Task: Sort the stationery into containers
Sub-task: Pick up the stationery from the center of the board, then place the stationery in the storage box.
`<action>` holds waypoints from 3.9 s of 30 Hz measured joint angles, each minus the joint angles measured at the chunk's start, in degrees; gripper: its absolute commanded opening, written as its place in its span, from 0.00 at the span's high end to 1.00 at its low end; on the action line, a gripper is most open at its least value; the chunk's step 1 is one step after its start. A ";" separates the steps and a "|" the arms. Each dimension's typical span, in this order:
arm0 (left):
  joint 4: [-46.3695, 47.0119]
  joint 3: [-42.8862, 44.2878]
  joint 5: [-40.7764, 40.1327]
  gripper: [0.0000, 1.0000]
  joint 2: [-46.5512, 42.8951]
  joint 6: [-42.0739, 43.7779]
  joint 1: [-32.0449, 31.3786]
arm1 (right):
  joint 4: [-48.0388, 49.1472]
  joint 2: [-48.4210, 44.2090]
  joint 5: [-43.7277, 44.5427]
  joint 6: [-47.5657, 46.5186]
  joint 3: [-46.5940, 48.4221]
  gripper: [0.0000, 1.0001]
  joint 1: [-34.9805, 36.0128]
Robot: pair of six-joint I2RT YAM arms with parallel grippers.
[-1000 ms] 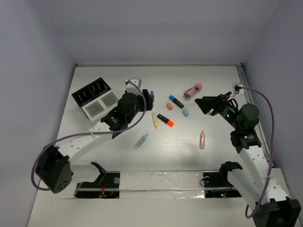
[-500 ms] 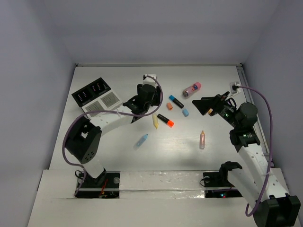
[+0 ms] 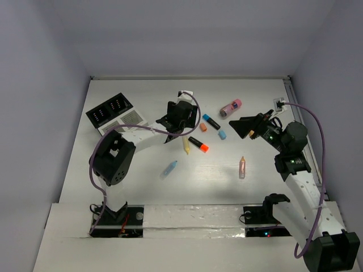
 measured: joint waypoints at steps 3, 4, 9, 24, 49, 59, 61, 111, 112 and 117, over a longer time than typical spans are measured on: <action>0.11 0.00 0.07 0.31 0.22 0.17 0.07 | 0.00 0.39 -0.24 0.07 -0.02 0.03 0.00; 0.20 0.00 0.11 0.32 0.26 0.22 0.20 | 0.02 0.48 -0.28 0.07 -0.02 0.03 0.00; 1.70 0.00 1.18 0.35 1.40 0.28 0.96 | 0.09 0.55 -0.57 0.09 -0.11 0.04 0.00; 4.59 0.26 2.64 0.62 4.66 1.31 2.56 | 1.36 2.40 -2.25 0.98 -0.22 0.07 0.07; -3.28 13.75 0.24 0.84 -10.78 2.54 5.62 | 3.43 6.21 -2.78 1.36 -0.28 0.06 2.47; -9.79 5.84 -1.11 0.83 -24.09 1.03 27.19 | 3.21 9.46 -1.62 0.31 -0.31 0.06 3.39; -11.28 4.11 -0.42 0.83 -24.13 1.09 30.99 | 3.10 9.79 -1.60 0.24 -0.31 0.06 3.65; -10.95 2.01 11.76 0.26 -25.51 0.17 37.64 | -5.60 12.17 11.52 -5.33 0.72 0.80 5.46; -10.91 2.01 12.61 0.26 -27.82 -0.17 37.00 | -7.08 12.79 13.66 -5.44 1.73 0.82 5.46; -9.16 -0.66 19.91 0.26 -39.93 -2.67 32.81 | -11.02 18.71 22.51 -6.03 7.15 0.41 5.46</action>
